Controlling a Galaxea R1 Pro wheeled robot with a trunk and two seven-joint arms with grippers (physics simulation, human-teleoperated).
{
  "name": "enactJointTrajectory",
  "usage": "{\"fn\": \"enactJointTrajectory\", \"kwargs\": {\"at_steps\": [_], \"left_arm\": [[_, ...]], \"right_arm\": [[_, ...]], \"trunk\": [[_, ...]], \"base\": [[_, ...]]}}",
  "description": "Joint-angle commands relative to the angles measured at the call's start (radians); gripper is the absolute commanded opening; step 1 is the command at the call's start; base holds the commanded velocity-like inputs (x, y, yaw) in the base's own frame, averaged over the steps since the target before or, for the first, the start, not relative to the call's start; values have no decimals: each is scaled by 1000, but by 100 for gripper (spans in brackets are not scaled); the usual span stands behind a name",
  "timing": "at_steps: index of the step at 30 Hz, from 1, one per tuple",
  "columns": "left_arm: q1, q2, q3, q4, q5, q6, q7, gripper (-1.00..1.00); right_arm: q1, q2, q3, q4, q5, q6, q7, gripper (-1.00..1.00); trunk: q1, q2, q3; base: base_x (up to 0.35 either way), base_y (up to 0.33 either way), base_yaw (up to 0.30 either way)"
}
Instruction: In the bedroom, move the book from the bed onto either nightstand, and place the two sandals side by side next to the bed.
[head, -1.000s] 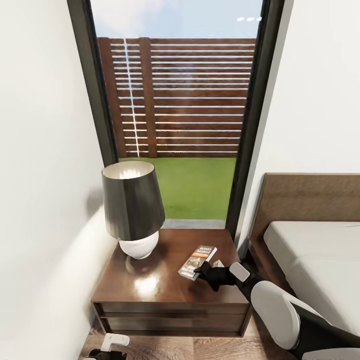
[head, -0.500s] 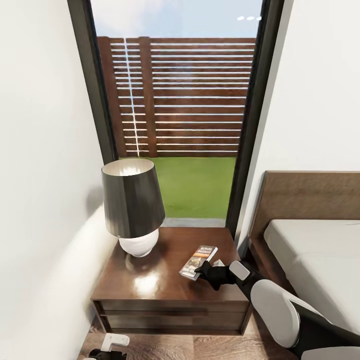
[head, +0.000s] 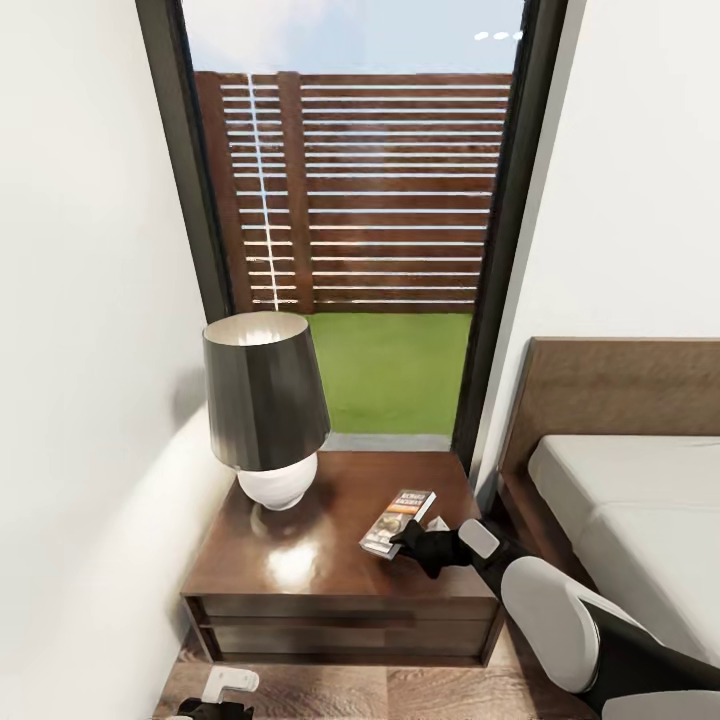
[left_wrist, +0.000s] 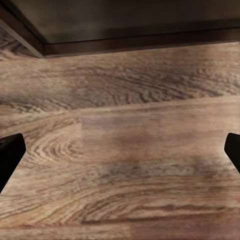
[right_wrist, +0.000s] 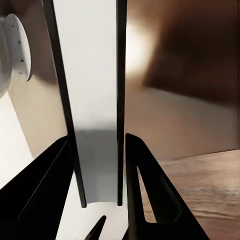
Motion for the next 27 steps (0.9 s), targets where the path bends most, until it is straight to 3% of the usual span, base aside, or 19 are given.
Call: {"fn": "enactJointTrajectory", "kwargs": {"at_steps": [1,4,14,20,27], "left_arm": [[0,1,-8,-3,10,6,5,100],[0,1,-8,-3,9,6,5,100],[0,1,-7,-3,9,6,5,100],[0,1,-7,-3,9,7,5,100],[0,1,-7,-3,9,7,5,100]], "right_arm": [[0,0,-2,-2,-2,5,1,-100],[-2,0,-2,-2,-2,5,0,-100],[-6,-1,-2,-2,-2,5,-3,-100],[-7,-1,-3,-2,-2,5,-3,-100],[-7,-4,-3,-2,-2,5,-5,-100]], "trunk": [[4,-8,-4],[15,-29,-14],[15,-29,-14],[38,-71,-32],[46,-85,-39]], "base": [[0,0,0],[0,0,0],[0,0,0],[0,0,0],[0,0,0]]}}
